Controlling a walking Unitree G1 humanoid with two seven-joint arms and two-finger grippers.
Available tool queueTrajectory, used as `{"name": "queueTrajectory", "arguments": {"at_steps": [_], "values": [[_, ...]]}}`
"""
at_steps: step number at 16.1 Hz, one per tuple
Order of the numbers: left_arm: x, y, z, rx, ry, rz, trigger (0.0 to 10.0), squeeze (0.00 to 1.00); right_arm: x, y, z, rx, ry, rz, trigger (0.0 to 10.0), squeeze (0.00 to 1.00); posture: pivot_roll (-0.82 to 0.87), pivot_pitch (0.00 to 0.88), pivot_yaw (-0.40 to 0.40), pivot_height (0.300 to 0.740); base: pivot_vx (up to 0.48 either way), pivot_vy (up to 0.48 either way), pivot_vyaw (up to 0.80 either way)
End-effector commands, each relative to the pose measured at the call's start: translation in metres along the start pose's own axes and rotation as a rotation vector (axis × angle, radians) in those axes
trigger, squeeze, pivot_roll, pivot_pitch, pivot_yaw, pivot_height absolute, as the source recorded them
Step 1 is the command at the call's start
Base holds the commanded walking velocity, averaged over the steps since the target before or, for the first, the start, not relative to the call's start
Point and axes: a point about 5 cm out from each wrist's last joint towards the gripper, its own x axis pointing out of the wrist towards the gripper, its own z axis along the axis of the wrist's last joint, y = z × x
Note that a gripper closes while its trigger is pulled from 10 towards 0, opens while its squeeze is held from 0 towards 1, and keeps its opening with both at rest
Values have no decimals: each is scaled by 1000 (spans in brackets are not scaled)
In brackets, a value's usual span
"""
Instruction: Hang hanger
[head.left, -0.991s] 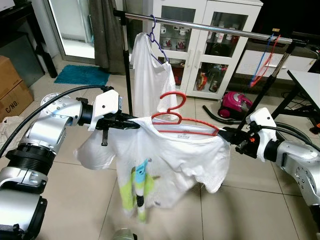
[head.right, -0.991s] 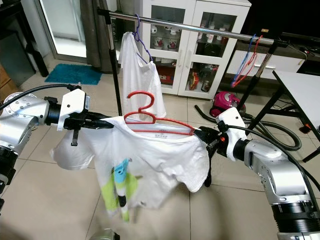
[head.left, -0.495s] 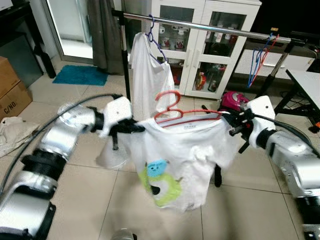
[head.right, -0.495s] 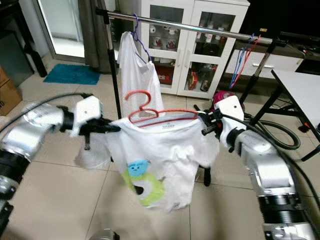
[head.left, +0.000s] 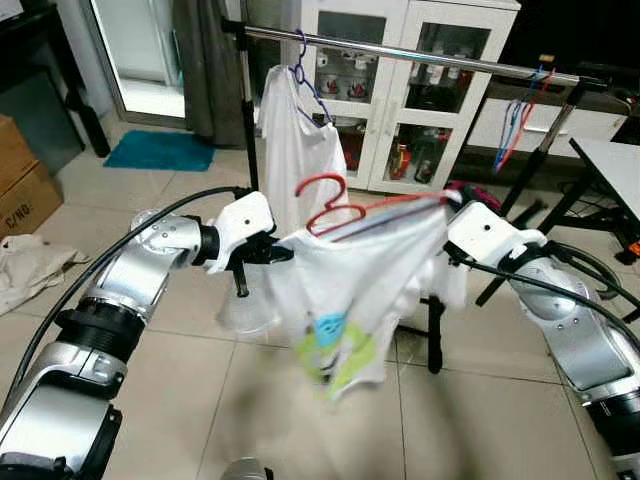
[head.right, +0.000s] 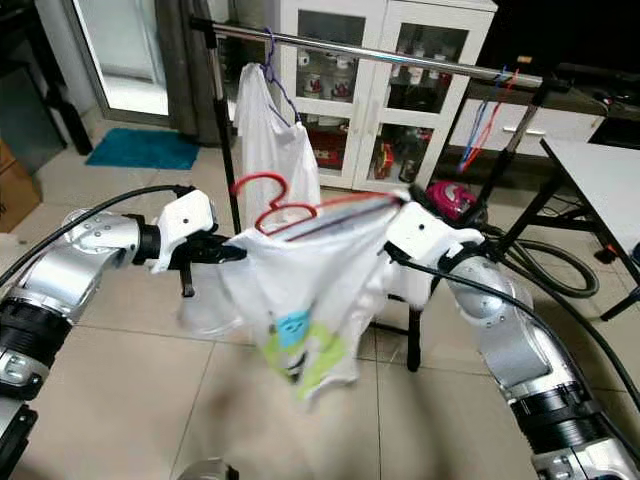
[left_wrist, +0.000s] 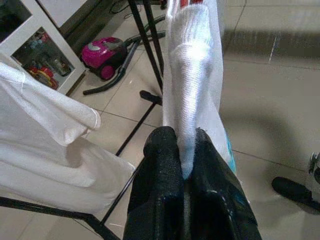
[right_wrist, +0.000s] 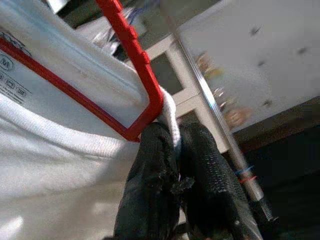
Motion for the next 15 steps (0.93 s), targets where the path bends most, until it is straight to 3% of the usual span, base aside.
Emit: {"name": "queueTrajectory", "arguments": {"at_steps": [1,2,3,4,5,6,7,9,11,14,15], "values": [[-2,3,-2,-18,19,33,0,0,-1,0,2,113,-17,-24,0,0,89,0,-22,740,0,0,0],[-2,4,-2,-20,20,45,0,0,-2,7,-4,308,30,-15,0,0,87,0,-21,740,0,0,0],[-7,9,-4,-18,35,78,0,0,-4,29,-20,1121,165,26,0,0,87,0,-20,740,0,0,0],[-10,12,-6,-13,47,92,0,0,-6,35,-21,1347,191,75,0,0,87,0,-20,740,0,0,0],[-19,16,-11,-8,68,124,0,0,-12,40,-15,1725,145,219,0,0,86,0,-21,740,0,0,0],[-21,17,-12,-10,71,126,0,0,-8,30,-11,1988,36,118,0,0,87,0,-21,740,0,0,0],[-26,16,-16,-15,76,129,0,0,-8,20,-20,2323,-33,-82,0,0,89,0,-26,740,0,0,0],[-29,12,-23,-26,88,123,0,0,-10,20,-30,2326,-36,-150,0,0,91,0,-30,740,0,0,0],[-29,9,-26,-30,95,123,0,0,-10,19,-29,2235,-31,-134,0,0,94,0,-33,740,0,0,0],[-22,9,-23,-21,94,127,0,0,-8,8,4,1450,-15,132,0,0,96,0,-34,740,0,0,0],[-17,7,-22,-17,97,121,0,0,-6,8,19,1403,-52,164,0,0,95,0,-34,740,0,0,0]]}}
